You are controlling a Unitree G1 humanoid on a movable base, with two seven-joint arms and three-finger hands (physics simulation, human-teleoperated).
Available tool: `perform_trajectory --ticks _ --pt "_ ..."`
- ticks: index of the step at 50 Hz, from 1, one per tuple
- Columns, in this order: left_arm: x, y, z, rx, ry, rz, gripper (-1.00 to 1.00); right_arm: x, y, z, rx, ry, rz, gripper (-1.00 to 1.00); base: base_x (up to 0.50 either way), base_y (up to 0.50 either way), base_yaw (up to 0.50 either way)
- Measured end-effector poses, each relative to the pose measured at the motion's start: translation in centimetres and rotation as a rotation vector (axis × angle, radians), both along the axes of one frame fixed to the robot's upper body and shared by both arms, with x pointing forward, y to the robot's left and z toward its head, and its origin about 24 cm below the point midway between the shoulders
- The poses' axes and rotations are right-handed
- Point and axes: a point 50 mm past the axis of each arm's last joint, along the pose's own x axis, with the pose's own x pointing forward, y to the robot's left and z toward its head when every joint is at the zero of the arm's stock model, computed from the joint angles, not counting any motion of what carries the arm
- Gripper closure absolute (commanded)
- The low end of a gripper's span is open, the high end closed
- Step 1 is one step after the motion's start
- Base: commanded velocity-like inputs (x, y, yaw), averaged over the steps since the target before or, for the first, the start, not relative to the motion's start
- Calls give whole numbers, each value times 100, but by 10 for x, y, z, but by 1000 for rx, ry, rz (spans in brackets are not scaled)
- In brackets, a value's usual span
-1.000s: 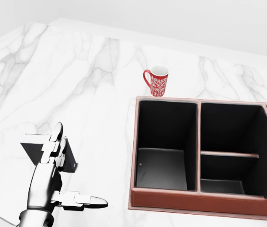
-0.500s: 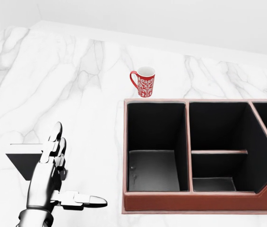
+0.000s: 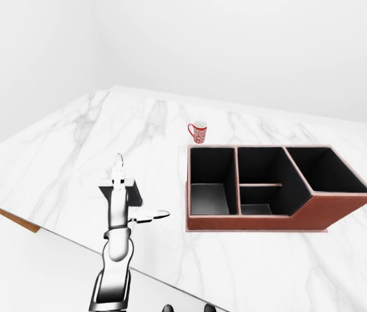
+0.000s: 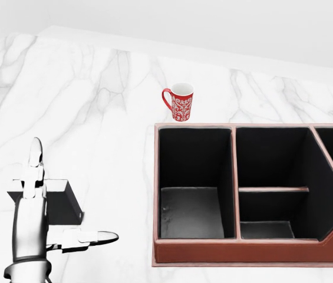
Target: Pick up the book and place it in the left compartment of the caddy.
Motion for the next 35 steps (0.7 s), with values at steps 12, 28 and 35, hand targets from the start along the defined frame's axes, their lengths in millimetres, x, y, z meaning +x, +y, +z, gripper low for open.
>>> perform_trajectory --ticks 12,28,35 --pt "-8 5 19 266 -126 178 -100 0 0 0 2 0 -1 -100 0 0 0" --pt "-20 11 46 580 -304 378 -100 0 -1 -1 5 4 -2 -100 0 0 0" --pt "-24 9 52 722 -348 434 -100 0 -1 -1 5 0 -2 -100 0 0 0"
